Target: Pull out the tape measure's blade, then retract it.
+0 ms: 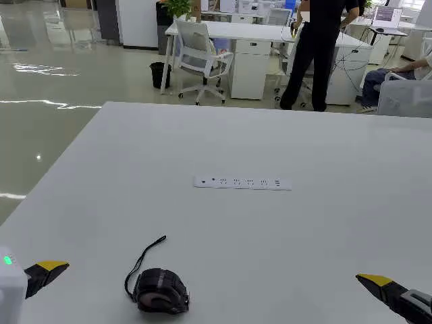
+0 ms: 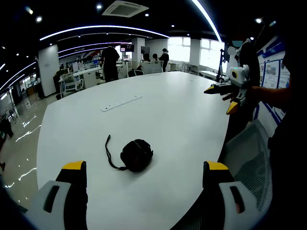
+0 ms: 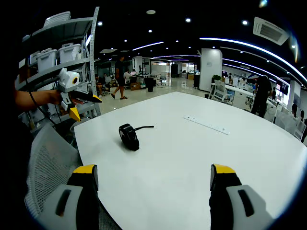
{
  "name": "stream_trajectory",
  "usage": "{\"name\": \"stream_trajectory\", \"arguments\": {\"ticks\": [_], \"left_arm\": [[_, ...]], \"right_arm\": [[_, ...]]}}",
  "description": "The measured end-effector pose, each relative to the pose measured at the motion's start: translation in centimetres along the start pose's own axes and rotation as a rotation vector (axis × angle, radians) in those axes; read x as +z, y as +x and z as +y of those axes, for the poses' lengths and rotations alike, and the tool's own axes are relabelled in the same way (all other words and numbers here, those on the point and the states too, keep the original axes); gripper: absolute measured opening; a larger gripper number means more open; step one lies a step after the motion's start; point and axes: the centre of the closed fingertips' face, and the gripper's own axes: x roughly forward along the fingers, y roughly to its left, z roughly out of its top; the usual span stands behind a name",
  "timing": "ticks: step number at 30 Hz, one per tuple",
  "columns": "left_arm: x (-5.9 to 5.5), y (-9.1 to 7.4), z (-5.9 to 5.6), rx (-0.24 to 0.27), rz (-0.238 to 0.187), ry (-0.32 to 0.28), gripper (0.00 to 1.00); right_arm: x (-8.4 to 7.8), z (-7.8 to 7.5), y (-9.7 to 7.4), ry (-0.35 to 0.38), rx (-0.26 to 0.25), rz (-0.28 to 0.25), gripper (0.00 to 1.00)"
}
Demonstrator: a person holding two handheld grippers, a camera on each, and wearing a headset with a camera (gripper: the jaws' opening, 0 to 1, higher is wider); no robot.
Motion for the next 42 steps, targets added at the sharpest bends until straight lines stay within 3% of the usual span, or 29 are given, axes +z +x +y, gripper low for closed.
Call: {"name": "stream_trajectory", "arguments": {"ticks": [17, 28, 42], "left_arm": [[0.5, 0.2, -0.1, -0.006, -0.011, 0.029, 0.98], [0.0, 0.4, 0.0, -0.012, 0.015, 0.033, 0.99], [-0.5, 1.0, 0.3, -0.037, 0.057, 0.083, 0.96]], "right_arm": [[-0.3, -0.1, -0.1, -0.006, 0.003, 0.013, 1.0], [-0.5, -0.2, 0.0, -0.012, 0.008, 0.016, 1.0], [-1.0, -0.9, 0.3, -0.027, 0.022, 0.026, 0.99]]}}
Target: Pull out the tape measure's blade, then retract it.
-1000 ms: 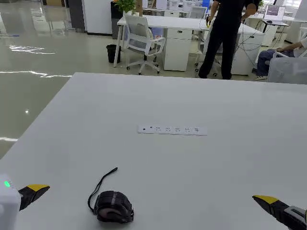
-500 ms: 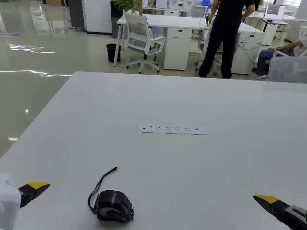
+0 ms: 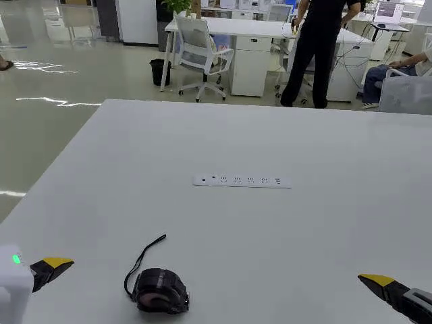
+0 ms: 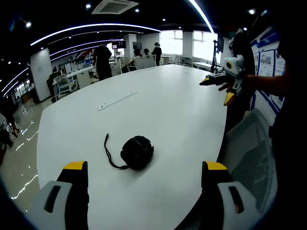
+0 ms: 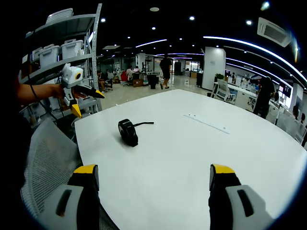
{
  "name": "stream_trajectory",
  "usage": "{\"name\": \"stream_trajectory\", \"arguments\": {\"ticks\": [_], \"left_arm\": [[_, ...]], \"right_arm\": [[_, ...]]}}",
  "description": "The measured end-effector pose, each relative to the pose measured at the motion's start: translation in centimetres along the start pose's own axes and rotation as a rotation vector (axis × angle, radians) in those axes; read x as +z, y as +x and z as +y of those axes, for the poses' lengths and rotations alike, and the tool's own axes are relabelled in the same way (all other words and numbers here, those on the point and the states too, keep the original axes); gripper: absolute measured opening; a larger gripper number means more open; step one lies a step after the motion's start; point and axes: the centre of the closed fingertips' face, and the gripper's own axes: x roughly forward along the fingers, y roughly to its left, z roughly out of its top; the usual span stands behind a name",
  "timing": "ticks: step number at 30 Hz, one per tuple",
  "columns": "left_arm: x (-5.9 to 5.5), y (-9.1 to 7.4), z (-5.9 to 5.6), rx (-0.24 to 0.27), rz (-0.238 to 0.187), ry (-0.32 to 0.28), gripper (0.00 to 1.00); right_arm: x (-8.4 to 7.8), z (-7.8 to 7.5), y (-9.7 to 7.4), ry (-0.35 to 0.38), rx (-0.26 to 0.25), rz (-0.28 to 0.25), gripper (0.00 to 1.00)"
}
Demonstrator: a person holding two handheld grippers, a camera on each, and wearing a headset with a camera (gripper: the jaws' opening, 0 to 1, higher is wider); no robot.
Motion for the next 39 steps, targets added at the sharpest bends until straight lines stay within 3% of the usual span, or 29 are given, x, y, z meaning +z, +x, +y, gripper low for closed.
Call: {"name": "stream_trajectory", "arguments": {"ticks": [23, 28, 39], "left_arm": [[0.0, 2.0, 1.0, -0.079, 0.06, 0.119, 0.86], [-0.3, 2.5, 1.2, -0.102, 0.083, 0.161, 0.81], [-1.0, 3.8, 1.5, -0.147, 0.136, 0.208, 0.77]], "right_arm": [[-0.3, -0.3, 2.0, -0.091, 0.087, 0.04, 0.91], [0.0, 0.4, 2.7, -0.122, 0.144, 0.037, 0.89], [0.1, 0.6, 4.6, -0.168, 0.201, 0.053, 0.82]]}}
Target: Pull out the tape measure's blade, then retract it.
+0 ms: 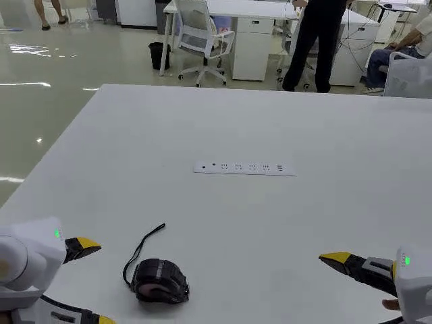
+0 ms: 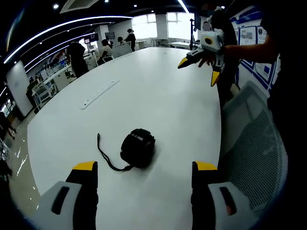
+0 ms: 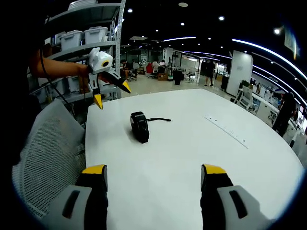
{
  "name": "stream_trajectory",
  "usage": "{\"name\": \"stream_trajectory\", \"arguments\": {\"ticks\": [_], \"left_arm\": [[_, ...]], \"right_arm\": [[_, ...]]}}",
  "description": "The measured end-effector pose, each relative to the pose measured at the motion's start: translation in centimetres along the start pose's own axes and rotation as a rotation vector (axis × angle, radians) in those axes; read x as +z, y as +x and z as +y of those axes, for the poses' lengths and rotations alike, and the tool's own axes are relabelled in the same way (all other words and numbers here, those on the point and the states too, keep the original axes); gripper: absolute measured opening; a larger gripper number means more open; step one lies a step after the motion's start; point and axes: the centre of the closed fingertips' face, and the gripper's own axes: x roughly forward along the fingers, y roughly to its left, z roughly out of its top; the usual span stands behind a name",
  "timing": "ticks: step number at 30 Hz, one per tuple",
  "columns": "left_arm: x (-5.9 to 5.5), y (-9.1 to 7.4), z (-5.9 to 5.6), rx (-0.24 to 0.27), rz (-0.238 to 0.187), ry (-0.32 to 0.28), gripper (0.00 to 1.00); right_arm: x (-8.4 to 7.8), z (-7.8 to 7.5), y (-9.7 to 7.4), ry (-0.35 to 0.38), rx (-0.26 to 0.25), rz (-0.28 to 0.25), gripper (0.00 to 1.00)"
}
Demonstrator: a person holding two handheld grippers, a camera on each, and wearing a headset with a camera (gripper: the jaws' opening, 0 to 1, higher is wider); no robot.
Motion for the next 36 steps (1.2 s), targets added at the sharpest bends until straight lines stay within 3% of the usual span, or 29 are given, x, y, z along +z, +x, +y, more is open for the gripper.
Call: {"name": "stream_trajectory", "arguments": {"ticks": [4, 8, 25, 36], "left_arm": [[-0.3, 0.5, 0.1, -0.02, 0.017, 0.018, 0.74], [-0.9, 1.1, 0.1, -0.051, 0.061, 0.067, 0.69], [-0.7, 3.2, 1.2, -0.115, 0.075, 0.139, 0.61], [-1.2, 4.6, 1.7, -0.16, 0.105, 0.199, 0.55]], "right_arm": [[0.0, 0.1, 0.7, -0.008, 0.025, 0.004, 0.8], [0.0, 0.0, 1.6, -0.032, 0.05, 0.011, 0.77], [0.4, -0.2, 5.1, -0.098, 0.144, 0.027, 0.7], [0.5, -0.2, 7.3, -0.132, 0.187, 0.03, 0.66]]}}
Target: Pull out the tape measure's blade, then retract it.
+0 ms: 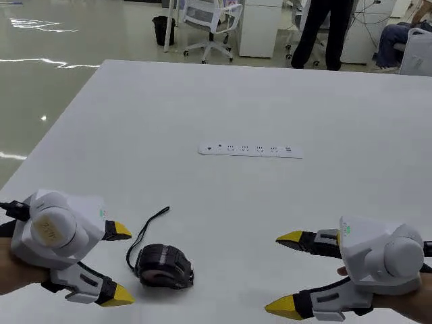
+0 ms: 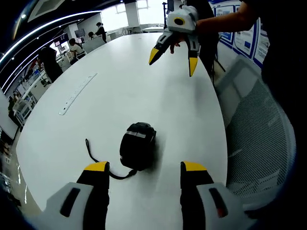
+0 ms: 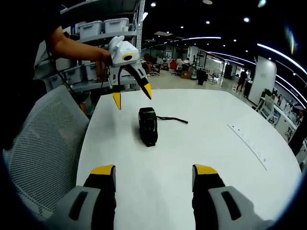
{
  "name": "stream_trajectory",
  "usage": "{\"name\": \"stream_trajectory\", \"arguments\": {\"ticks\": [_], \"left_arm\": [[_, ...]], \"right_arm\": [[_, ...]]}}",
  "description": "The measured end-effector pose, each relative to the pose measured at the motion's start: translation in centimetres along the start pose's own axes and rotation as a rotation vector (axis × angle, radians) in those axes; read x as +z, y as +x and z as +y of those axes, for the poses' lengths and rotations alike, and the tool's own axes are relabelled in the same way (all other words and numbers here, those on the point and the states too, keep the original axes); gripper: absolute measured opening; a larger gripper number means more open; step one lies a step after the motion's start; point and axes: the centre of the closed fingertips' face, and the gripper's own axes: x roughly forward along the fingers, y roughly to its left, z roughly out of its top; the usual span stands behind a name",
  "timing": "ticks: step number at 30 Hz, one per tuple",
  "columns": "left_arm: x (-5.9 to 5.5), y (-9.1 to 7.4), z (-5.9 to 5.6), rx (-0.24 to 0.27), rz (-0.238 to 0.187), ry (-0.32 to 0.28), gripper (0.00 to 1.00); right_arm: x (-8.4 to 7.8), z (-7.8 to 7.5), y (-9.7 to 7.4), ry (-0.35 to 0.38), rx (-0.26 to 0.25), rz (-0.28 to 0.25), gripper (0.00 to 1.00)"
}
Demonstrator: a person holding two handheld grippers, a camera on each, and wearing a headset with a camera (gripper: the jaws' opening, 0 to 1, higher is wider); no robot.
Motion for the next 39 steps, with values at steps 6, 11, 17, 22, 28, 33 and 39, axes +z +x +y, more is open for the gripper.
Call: {"name": "stream_trajectory", "arguments": {"ticks": [6, 11, 17, 22, 28, 33, 39], "left_arm": [[-0.4, 0.7, 0.3, -0.017, 0.017, 0.022, 0.54], [-0.4, 1.2, 0.3, -0.035, 0.029, 0.044, 0.53], [-0.3, 1.8, 0.5, -0.05, 0.031, 0.066, 0.51], [-0.4, 2.5, 0.6, -0.063, 0.039, 0.083, 0.5], [-0.7, 3.4, 0.7, -0.082, 0.056, 0.107, 0.48], [-0.7, 4.0, 1.0, -0.089, 0.06, 0.119, 0.47], [-0.7, 4.7, 1.0, -0.106, 0.064, 0.135, 0.44]], "right_arm": [[-0.1, -0.2, 1.1, -0.017, 0.026, 0.008, 0.64], [0.1, -0.4, 1.9, -0.033, 0.048, 0.008, 0.63], [0.1, -0.9, 3.0, -0.052, 0.071, 0.019, 0.62], [0.5, -1.4, 3.9, -0.059, 0.083, 0.016, 0.6], [0.3, -1.1, 5.5, -0.062, 0.107, 0.018, 0.57], [0.1, -0.6, 6.7, -0.066, 0.132, 0.021, 0.55], [0.1, -0.6, 8.0, -0.07, 0.137, 0.018, 0.5]]}}
